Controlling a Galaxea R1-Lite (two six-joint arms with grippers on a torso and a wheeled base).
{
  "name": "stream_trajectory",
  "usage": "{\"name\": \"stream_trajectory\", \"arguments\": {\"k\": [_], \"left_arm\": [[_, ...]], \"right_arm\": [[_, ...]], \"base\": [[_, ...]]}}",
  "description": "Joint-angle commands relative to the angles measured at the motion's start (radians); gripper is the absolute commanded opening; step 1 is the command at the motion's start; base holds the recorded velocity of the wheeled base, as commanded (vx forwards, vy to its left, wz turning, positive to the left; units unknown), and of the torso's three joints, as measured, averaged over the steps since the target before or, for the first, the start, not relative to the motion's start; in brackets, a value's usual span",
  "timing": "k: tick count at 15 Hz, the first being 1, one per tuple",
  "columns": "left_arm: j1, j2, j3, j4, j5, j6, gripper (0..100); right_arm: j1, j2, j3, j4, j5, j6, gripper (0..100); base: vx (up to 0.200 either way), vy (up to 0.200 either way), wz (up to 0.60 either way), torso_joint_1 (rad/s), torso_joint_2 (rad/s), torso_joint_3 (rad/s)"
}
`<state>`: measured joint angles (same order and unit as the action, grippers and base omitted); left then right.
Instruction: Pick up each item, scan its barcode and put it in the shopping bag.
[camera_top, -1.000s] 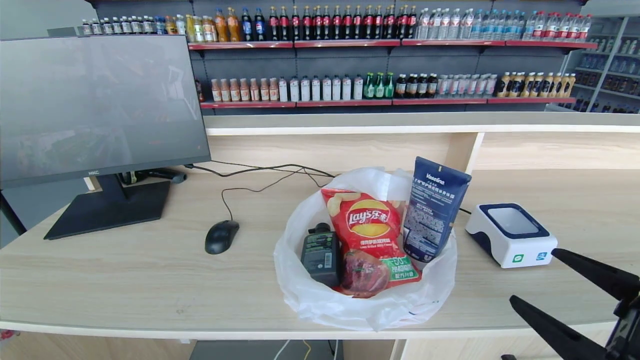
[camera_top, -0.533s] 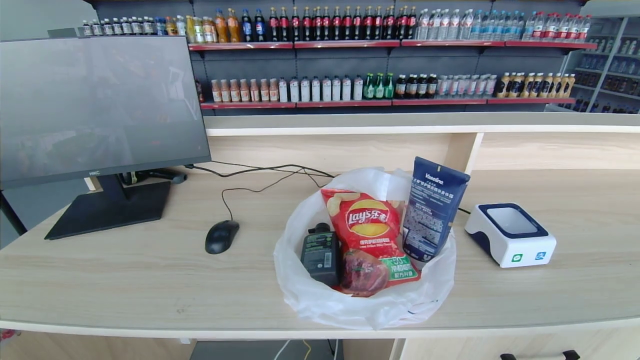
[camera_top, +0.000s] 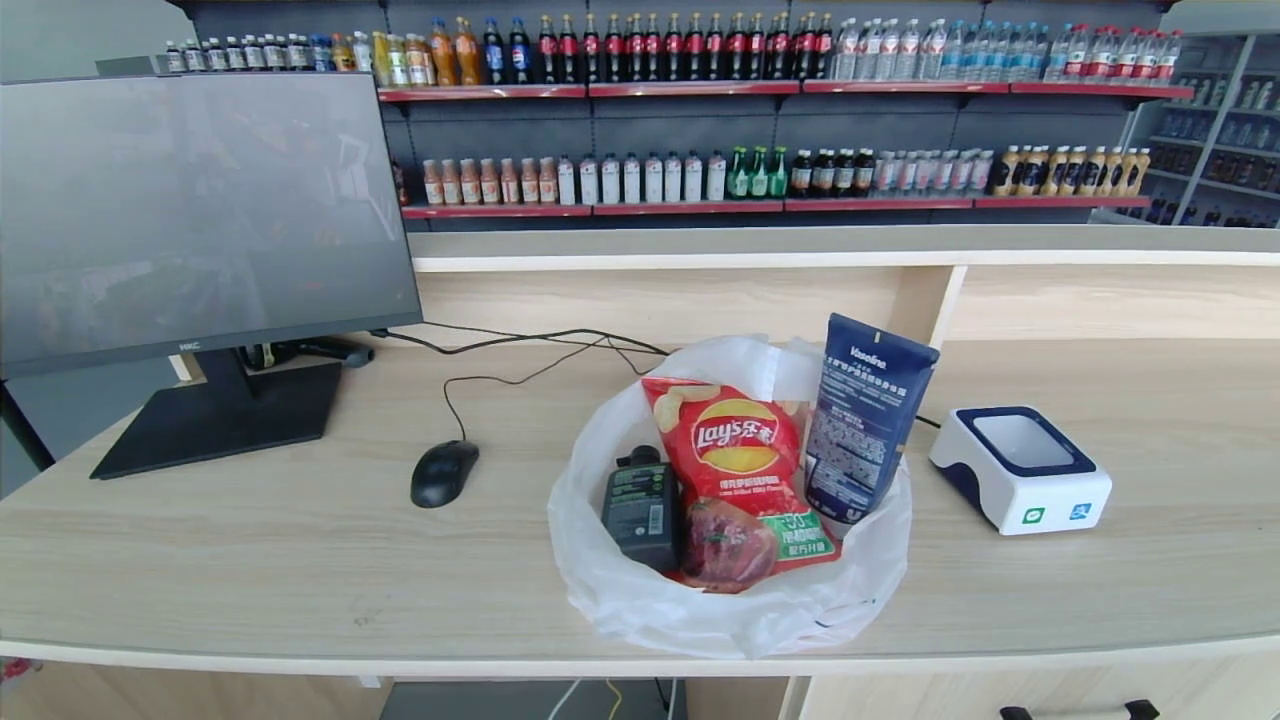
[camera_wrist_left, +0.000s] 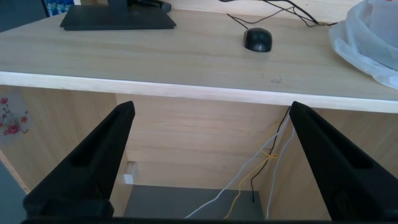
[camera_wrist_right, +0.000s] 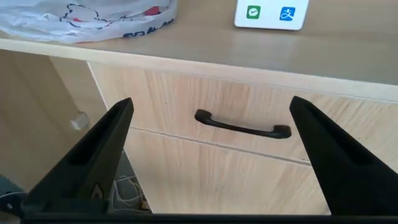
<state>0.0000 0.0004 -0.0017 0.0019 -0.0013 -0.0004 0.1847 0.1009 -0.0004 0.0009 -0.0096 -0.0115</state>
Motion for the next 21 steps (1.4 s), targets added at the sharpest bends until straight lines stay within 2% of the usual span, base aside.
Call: {"name": "stream_trajectory", "arguments": {"k": [1, 4, 14, 16, 21], "left_arm": [[0.0, 0.0, 0.0, 0.0, 0.0, 0.0, 100], [0.0, 0.0, 0.0, 0.0, 0.0, -0.001, 100], [0.0, 0.0, 0.0, 0.001, 0.0, -0.003, 100], [0.0, 0.0, 0.0, 0.001, 0.0, -0.001, 100], [0.002, 0.0, 0.0, 0.001, 0.001, -0.004, 100]], "right_arm": [[-0.206, 0.014, -0.001, 0.001, 0.0, 0.002, 100], [-0.186, -0.101, 0.0, 0.001, 0.005, 0.018, 100], [-0.188, -0.101, 0.0, 0.001, 0.005, 0.005, 100], [-0.188, -0.101, 0.0, 0.001, 0.005, 0.004, 100], [-0.188, -0.101, 0.0, 0.001, 0.005, 0.002, 100]], "base": [[0.0, 0.0, 0.0, 0.0, 0.0, 0.0], [0.0, 0.0, 0.0, 0.0, 0.0, 0.0], [-0.2, 0.0, 0.0, 0.002, 0.0, 0.003], [0.0, 0.0, 0.0, 0.0, 0.0, 0.0], [0.0, -0.2, 0.0, 0.002, 0.0, 0.004]]}}
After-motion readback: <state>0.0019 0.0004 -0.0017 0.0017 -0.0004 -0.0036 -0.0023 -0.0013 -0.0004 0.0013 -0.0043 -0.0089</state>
